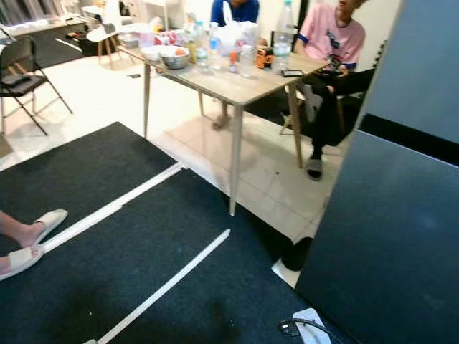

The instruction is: Restocking fridge

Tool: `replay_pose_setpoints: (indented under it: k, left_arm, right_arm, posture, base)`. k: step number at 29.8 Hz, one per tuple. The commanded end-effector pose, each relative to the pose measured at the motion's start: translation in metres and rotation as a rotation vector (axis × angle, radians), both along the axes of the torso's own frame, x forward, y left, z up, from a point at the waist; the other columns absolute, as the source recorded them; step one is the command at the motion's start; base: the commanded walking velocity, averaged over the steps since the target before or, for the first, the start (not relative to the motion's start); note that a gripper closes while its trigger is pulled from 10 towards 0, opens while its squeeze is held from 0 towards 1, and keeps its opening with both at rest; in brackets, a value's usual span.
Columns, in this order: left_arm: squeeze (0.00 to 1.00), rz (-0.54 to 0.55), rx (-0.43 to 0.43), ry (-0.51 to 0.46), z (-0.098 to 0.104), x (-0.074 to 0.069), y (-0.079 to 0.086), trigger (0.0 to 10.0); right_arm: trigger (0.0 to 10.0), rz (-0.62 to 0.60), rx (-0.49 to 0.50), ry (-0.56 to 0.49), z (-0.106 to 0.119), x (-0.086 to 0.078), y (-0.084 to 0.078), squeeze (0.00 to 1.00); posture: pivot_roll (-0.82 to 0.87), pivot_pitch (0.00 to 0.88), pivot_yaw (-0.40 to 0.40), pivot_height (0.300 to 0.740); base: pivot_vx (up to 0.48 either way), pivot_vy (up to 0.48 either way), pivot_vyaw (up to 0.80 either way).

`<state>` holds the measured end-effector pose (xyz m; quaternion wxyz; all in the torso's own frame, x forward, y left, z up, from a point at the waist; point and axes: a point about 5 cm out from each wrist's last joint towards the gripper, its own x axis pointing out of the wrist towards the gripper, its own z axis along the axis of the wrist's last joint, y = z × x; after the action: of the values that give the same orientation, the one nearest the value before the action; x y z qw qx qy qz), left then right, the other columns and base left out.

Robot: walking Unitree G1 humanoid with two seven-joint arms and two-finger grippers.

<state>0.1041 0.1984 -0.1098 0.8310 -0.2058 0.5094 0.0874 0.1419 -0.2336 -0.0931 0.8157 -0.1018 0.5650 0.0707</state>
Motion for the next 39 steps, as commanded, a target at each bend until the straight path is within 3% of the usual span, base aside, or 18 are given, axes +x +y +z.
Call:
replay_pose_setpoints:
  k: [1,7,21,25,39]
  left_arm:
    - [0.0,-0.011,0.011,0.014,-0.001,-0.003,0.003,10.0]
    - [0.0,-0.014,0.011,0.014,-0.001,-0.003,0.003,10.0]
    - [0.0,-0.017,0.009,0.012,0.0,-0.003,0.003,10.0]
    - [0.0,-0.016,0.01,0.013,0.0,-0.004,0.003,10.0]
    - [0.0,-0.02,0.008,0.015,0.0,-0.003,0.003,10.0]
  right_arm:
    - [10.0,0.018,0.004,-0.008,0.0,0.001,0.003,0.0]
    - [10.0,0.016,0.002,-0.005,-0.001,0.0,0.006,0.0]
    - [10.0,-0.013,-0.016,-0.018,0.0,0.005,0.008,0.0]
    - [10.0,-0.053,-0.018,-0.033,0.003,0.009,0.0,0.0]
    - [10.0,-0.069,-0.004,-0.02,0.001,0.003,-0.003,0.0]
  posture:
    - [-0.01,0.0,0.034,0.74]
    - [-0.01,0.0,0.033,0.74]
    - [-0.01,0.0,0.03,0.74]
    - [-0.01,0.0,0.03,0.74]
    - [-0.01,0.0,0.033,0.74]
  base:
    - [0.0,0.0,0.79]
    - [0.0,0.0,0.79]
    - [0.0,0.0,0.0]
    - [0.0,0.0,-0.4]
    - [0.0,0.0,0.0]
